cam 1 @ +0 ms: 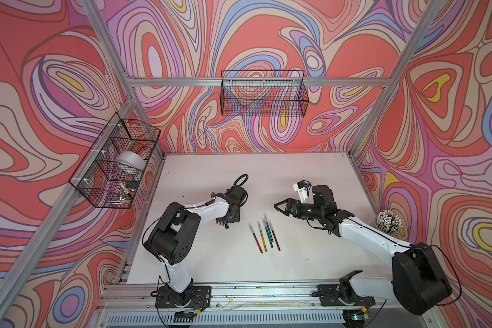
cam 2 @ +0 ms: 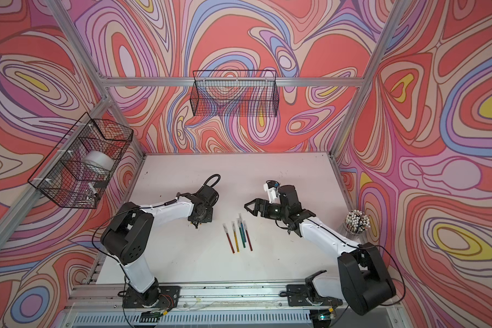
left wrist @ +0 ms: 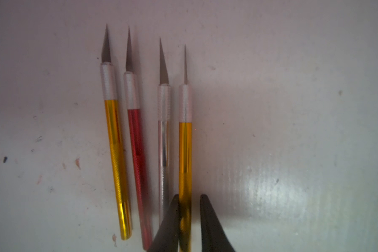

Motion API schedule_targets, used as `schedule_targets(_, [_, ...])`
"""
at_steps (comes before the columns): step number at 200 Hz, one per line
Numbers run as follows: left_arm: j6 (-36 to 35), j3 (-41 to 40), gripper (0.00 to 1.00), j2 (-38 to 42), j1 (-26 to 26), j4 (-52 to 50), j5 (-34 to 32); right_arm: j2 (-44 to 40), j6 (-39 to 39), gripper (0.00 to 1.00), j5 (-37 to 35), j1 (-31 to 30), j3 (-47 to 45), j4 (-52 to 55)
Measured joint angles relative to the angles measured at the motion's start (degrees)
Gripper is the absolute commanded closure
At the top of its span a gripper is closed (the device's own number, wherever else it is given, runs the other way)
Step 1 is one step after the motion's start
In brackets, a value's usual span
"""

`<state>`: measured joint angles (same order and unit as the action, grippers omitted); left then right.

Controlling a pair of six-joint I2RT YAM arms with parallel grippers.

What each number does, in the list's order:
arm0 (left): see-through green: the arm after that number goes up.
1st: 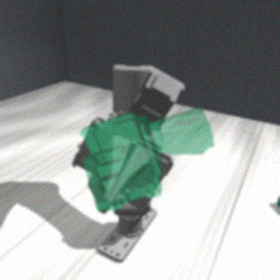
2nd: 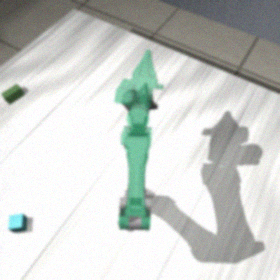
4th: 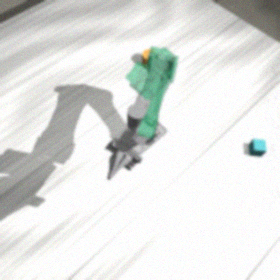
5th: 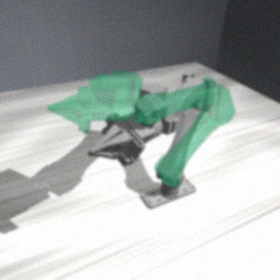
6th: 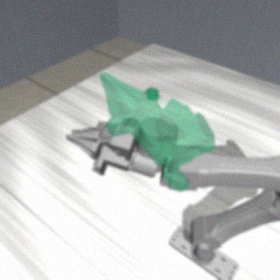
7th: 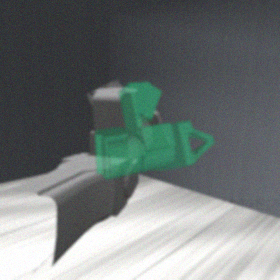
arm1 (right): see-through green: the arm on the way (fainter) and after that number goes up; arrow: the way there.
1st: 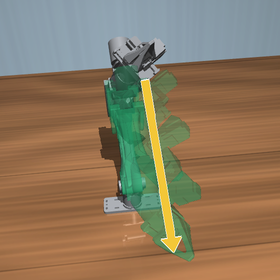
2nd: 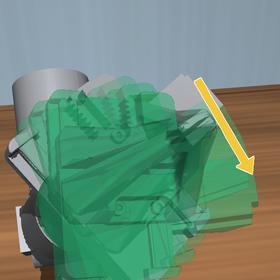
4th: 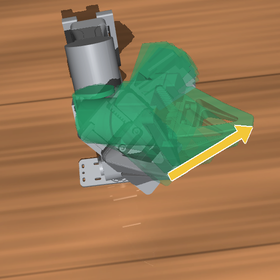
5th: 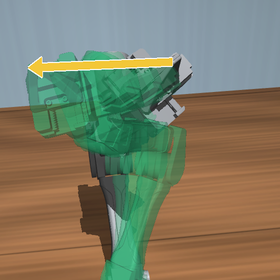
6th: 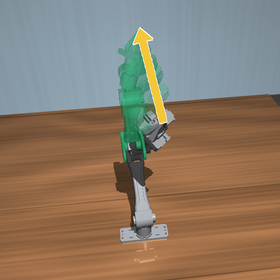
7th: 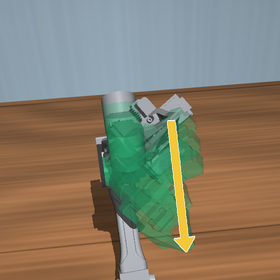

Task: Remove protective caps from carving knives
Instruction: Place the carving knife at the center of the board.

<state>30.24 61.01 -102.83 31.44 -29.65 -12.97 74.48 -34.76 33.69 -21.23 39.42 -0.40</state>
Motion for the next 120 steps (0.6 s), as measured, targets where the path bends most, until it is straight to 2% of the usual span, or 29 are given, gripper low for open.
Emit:
schedule_targets(64, [0.02, 0.02, 0.77, -0.11, 0.44, -0.04, -0.66, 0.22, -0.02, 0.05, -0.72, -0.24, 0.0, 0.17])
schedule_targets(120, [0.13, 2.71, 0.82, -2.69, 3.37, -1.77, -5.16, 0.22, -0.04, 0.05, -1.29, -0.35, 0.0, 0.46])
